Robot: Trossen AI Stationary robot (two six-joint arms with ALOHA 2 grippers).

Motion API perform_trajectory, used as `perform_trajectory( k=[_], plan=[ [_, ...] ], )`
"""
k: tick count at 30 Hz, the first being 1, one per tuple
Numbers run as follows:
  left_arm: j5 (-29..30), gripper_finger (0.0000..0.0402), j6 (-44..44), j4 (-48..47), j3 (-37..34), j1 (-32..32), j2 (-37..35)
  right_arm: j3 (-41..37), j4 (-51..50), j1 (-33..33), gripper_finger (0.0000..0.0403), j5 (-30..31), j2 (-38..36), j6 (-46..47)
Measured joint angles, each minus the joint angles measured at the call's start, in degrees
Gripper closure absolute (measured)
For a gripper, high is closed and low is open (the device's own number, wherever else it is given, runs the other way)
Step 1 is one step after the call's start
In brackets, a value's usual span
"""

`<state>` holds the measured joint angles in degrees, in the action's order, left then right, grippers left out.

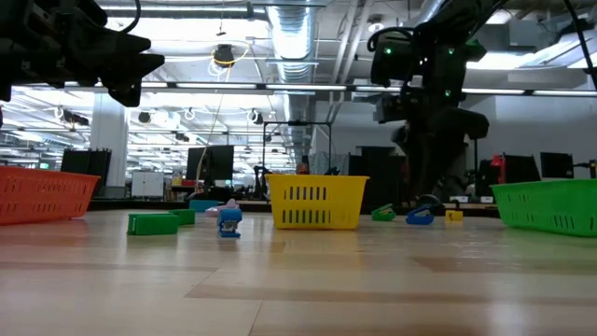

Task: Pick and place Stapler, Stapler remover, tape
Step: Put the blue stapler into the green basket

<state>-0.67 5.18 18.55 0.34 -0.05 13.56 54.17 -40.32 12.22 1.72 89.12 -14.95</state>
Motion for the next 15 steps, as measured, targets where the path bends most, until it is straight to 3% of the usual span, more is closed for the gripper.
perform_trajectory(
  k=[5, 15],
  plan=[
    [0.0, 0.0252, 0.0, 0.0, 0.0, 0.0, 0.0, 0.0, 0.0, -0.2, 0.0153, -0.3, 1.1, 4.4],
    [0.0, 0.0252, 0.0, 0.0, 0.0, 0.0, 0.0, 0.0, 0.1, 3.8, 0.0153, -2.9, 1.2, 4.5]
  ],
)
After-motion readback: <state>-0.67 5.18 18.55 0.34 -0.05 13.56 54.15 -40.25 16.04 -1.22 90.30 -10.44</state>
